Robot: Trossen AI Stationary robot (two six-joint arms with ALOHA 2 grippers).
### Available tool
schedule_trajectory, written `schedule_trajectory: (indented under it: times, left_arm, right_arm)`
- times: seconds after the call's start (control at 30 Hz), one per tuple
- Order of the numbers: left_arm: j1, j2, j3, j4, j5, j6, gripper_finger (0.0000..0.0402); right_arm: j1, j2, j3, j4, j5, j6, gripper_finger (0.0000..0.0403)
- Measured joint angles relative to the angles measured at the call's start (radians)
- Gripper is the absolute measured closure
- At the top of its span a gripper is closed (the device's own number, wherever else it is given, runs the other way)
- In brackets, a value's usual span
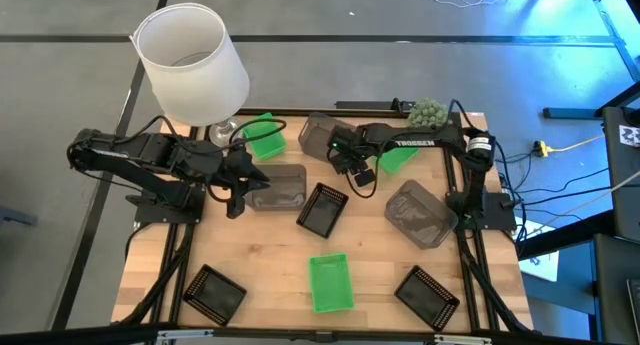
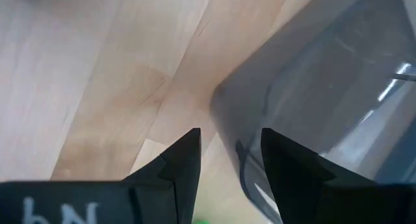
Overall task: Stack baskets by color
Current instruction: Stack the middle black transparent bin on top of the left black transparent bin
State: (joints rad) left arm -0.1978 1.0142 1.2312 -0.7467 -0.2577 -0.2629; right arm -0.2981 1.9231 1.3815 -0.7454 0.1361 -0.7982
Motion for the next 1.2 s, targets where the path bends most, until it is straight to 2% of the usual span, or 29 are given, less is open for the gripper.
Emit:
schedule_trajectory:
  times: [0.13,0.2,0.3,0.37,0.53,0.73,0.8,1.07,1.2]
  left_arm:
    - [0.0,0.0,0.0,0.0,-0.017,0.001,0.0343]
    - [0.0,0.0,0.0,0.0,-0.018,0.001,0.0343]
    - [0.0,0.0,0.0,0.0,-0.018,0.001,0.0343]
    - [0.0,0.0,0.0,-0.001,-0.018,0.001,0.0343]
    - [0.0,0.0,0.0,-0.001,-0.018,0.001,0.0343]
    - [0.001,0.0,0.0,-0.002,-0.022,0.002,0.0343]
    - [0.001,0.0,0.0,-0.002,-0.057,-0.001,0.0343]
    - [0.001,-0.02,0.0,-0.053,-0.249,-0.127,0.0343]
    - [0.001,-0.05,0.0,-0.081,-0.328,-0.201,0.0343]
  right_arm:
    - [0.0,0.023,0.0,0.025,0.001,0.002,0.0262]
    - [0.0,0.028,0.0,0.033,0.002,0.005,0.0295]
    - [0.0,0.028,0.0,0.031,-0.002,0.027,0.0367]
    - [0.001,0.029,0.0,0.032,0.014,0.053,0.0389]
    - [0.005,0.03,0.028,-0.007,0.119,0.053,0.0396]
    - [0.031,0.03,0.185,-0.165,0.132,0.033,0.0398]
    - [0.052,0.029,0.256,-0.216,0.132,0.001,0.0399]
    - [0.156,0.029,0.459,-0.284,0.049,-0.19,0.0401]
    - [0.192,0.029,0.489,-0.276,-0.075,-0.261,0.0401]
